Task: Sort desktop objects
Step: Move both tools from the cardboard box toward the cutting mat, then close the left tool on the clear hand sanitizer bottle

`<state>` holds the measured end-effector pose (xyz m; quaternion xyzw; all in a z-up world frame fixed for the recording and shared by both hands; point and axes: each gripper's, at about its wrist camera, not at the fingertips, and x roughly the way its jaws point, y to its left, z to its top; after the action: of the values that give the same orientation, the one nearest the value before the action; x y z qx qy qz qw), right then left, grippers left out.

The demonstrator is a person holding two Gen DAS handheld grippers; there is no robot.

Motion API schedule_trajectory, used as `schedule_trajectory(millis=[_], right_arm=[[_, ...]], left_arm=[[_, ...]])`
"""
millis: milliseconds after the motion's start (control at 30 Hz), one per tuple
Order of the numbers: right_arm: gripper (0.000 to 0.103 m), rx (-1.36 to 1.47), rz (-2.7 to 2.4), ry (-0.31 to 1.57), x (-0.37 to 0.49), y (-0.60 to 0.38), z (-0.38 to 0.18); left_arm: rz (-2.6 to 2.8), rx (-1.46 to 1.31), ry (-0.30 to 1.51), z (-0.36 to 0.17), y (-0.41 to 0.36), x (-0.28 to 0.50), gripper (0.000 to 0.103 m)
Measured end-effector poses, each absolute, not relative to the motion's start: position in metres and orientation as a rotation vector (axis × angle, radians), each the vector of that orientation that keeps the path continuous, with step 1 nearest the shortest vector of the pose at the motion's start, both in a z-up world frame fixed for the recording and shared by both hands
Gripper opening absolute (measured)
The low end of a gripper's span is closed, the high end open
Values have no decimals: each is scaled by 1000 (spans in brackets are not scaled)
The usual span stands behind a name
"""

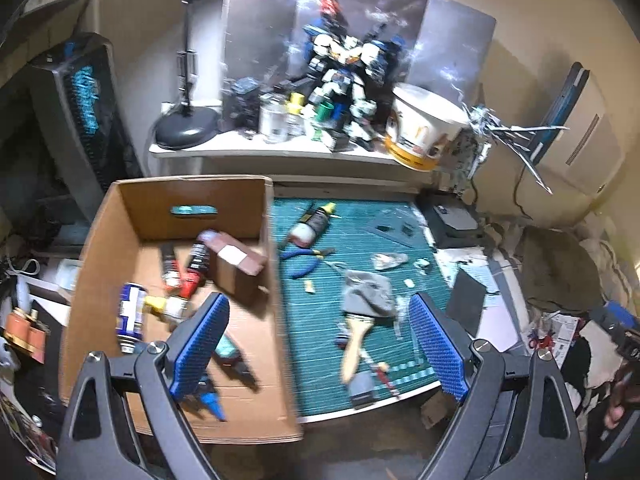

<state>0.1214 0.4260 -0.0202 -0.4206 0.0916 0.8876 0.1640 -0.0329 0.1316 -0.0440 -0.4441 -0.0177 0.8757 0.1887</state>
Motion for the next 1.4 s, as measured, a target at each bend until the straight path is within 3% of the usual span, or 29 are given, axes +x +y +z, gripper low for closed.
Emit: schedule_trajectory(millis=[200,400,700,1000,1400], right_arm=[[103,-1288,2590,278,97,479,-60],[103,-1402,2603,435,71,550,-101],[103,-1612,2665,390,35,594,-147],[103,-1711,2630,409,26,636,-175],[103,-1751,2603,474,19,663,-193]], left_arm=[[2418,-1313,-85,-73,193,-45,92],[2517,-1371,-122,-130,263,-79,92],[2664,-1322,-44,-214,350,-135,92],[2644,-1447,18,-281,389,-172,87],[2641,-1467,83,-313,397,-174,82]])
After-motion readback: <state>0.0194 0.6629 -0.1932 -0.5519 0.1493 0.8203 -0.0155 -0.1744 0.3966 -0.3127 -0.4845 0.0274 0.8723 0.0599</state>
